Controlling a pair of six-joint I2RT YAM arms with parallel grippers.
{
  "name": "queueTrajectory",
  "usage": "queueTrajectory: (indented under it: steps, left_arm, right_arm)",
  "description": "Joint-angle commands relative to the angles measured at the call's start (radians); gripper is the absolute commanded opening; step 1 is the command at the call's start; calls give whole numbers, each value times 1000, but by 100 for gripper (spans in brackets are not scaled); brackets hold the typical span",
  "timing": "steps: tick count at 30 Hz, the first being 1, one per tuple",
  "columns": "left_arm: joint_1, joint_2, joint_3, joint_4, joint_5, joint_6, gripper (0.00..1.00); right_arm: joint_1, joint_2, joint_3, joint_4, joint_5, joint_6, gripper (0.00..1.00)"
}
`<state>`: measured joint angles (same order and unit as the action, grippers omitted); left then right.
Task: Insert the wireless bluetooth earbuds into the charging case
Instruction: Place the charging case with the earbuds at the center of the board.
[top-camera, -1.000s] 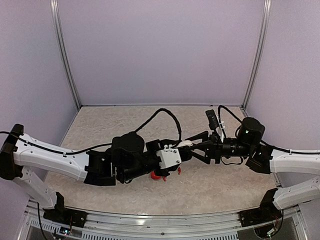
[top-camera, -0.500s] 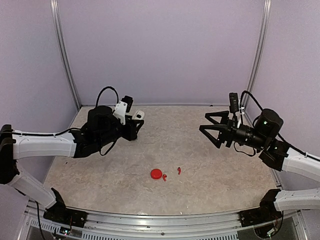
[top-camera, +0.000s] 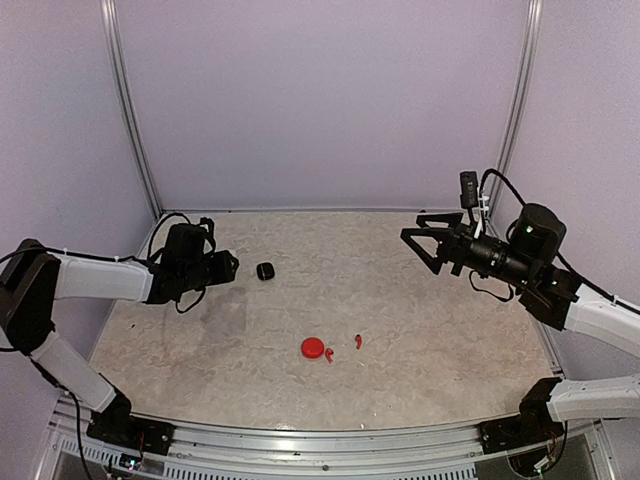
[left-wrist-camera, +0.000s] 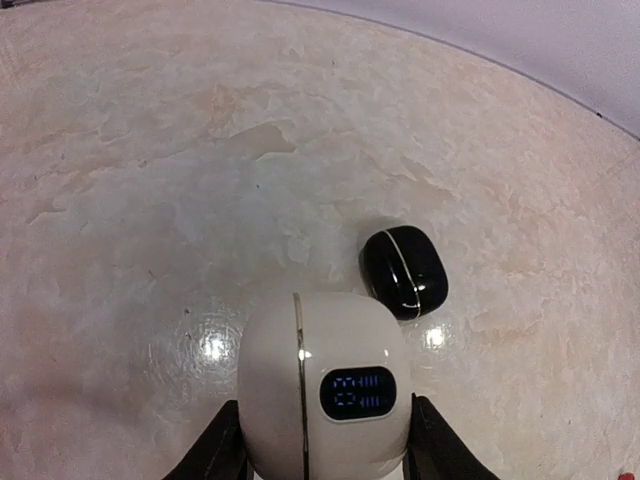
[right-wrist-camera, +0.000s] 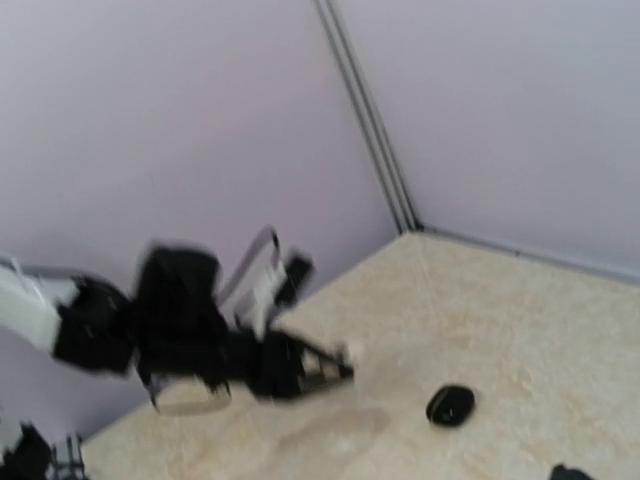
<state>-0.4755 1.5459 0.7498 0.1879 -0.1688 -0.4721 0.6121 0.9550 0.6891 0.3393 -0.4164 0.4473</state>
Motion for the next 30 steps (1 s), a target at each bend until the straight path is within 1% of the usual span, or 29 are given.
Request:
queueTrajectory:
  steps: [1, 6, 13, 16, 19, 21, 24, 27, 30]
  left_arm:
    - [7, 85, 48, -59, 13, -26, 29]
    - [8, 189, 97, -113, 20, -3, 30]
    - [9, 287, 139, -149, 43, 4, 37]
    - [9, 320, 147, -159, 58, 2, 43]
    - [8, 331, 141, -163, 70, -10, 54]
    - [6, 308, 123, -158, 67, -12, 62]
    - [-5, 222, 96, -155, 33, 0, 72]
    - [-35, 114, 89, -168, 0, 38, 79]
    - [-100, 12, 70, -147, -4, 105, 83]
  right_arm:
    - [-9, 17, 70, -39, 53, 101, 99]
    - [-11, 13, 74, -35, 83, 172, 99]
    - [-17, -10, 91, -42, 104, 192, 100]
    - [-23, -5, 110, -52, 85, 192, 100]
    - [-29, -1, 105, -30, 67, 200, 99]
    - [-39, 3, 92, -15, 56, 205, 100]
    - [-55, 14, 64, 6, 33, 205, 99]
    - [-66, 5, 25, 14, 20, 197, 100]
    - [-75, -5, -14, 6, 2, 164, 100]
